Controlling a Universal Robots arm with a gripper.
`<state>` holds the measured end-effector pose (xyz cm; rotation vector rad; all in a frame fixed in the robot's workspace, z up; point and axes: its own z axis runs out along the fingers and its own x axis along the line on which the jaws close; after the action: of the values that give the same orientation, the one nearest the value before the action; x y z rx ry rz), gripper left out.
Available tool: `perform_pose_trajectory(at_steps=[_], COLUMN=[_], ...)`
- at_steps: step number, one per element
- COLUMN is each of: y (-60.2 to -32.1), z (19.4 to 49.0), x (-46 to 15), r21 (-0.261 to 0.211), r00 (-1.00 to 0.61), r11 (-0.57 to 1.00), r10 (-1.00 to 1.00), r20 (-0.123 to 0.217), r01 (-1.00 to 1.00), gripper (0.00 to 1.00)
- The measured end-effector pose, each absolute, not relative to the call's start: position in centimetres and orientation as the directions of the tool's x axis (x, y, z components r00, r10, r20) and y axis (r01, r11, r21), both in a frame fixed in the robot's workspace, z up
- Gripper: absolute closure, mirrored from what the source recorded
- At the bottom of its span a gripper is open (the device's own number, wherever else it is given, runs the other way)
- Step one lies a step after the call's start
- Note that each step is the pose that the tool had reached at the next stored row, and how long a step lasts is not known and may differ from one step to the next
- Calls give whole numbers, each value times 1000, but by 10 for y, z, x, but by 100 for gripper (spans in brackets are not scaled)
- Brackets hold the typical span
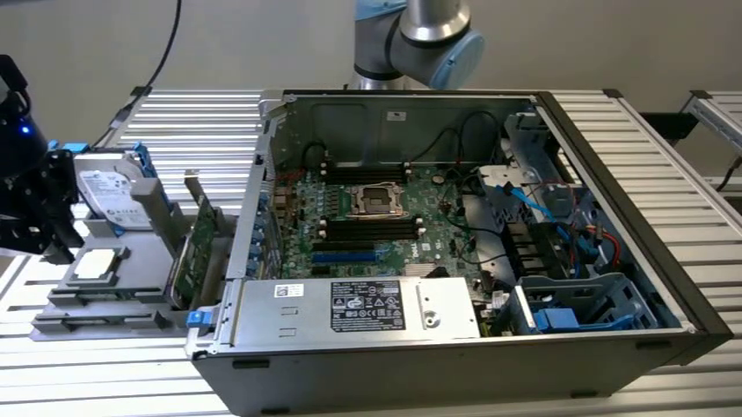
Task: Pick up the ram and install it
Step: 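Pick up the ram and move it above insertion slot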
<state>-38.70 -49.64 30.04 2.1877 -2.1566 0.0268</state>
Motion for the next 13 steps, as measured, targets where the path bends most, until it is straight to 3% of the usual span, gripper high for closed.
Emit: perform_pose_trajectory(at_steps=[13], y=[-505], z=[277], x=[-389], r21=[37], r00=[16], r11=[-13], r10=[-998], r20=[61], r01=[-999], gripper=[70])
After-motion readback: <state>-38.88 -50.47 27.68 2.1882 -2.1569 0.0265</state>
